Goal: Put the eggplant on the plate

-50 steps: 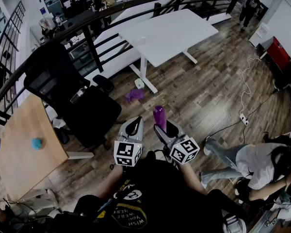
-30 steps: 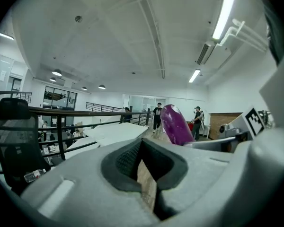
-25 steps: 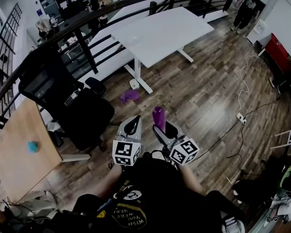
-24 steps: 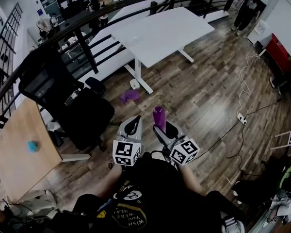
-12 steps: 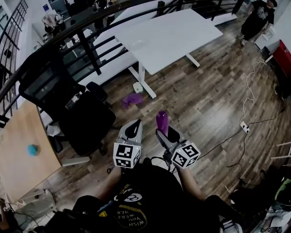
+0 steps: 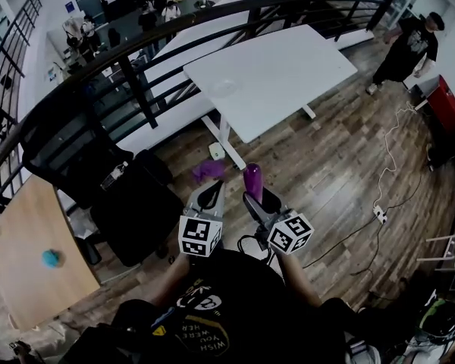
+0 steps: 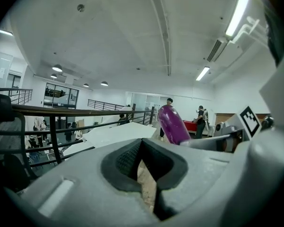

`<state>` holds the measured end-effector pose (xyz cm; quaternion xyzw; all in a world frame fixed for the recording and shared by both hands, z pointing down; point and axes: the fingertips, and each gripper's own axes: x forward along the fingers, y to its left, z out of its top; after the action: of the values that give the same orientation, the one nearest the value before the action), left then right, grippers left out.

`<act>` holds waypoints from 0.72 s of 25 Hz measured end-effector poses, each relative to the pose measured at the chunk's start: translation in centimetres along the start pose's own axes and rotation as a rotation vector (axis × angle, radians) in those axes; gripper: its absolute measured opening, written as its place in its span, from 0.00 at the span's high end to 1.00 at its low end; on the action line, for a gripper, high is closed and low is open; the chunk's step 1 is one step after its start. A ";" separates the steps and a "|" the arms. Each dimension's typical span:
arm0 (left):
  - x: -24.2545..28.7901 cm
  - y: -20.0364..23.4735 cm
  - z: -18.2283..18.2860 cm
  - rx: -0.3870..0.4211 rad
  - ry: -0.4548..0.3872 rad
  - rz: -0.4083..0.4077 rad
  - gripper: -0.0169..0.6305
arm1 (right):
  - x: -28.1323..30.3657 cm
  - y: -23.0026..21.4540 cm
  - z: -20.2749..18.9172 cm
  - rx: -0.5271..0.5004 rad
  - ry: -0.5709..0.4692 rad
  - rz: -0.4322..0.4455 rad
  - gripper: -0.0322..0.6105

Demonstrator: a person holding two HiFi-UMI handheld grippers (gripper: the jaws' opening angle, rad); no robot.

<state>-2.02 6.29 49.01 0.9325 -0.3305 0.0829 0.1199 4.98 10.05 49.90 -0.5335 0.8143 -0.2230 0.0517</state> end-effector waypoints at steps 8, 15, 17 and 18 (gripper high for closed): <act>5.8 5.5 1.8 -0.010 0.004 -0.034 0.97 | 7.3 -3.2 2.0 -0.029 0.025 -0.015 0.65; 13.7 9.8 2.9 -0.029 0.023 0.008 0.97 | 13.2 -9.8 4.1 -0.038 0.066 -0.001 0.65; 16.8 11.1 3.6 -0.031 0.019 0.027 0.97 | 15.2 -12.4 5.2 -0.040 0.073 0.014 0.65; 18.4 11.8 4.0 -0.033 0.015 0.037 0.97 | 16.2 -13.7 5.8 -0.040 0.077 0.024 0.65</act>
<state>4.94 -14.65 51.47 0.9233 -0.3483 0.0869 0.1362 11.58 -10.73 52.89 -0.5154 0.8264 -0.2263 0.0121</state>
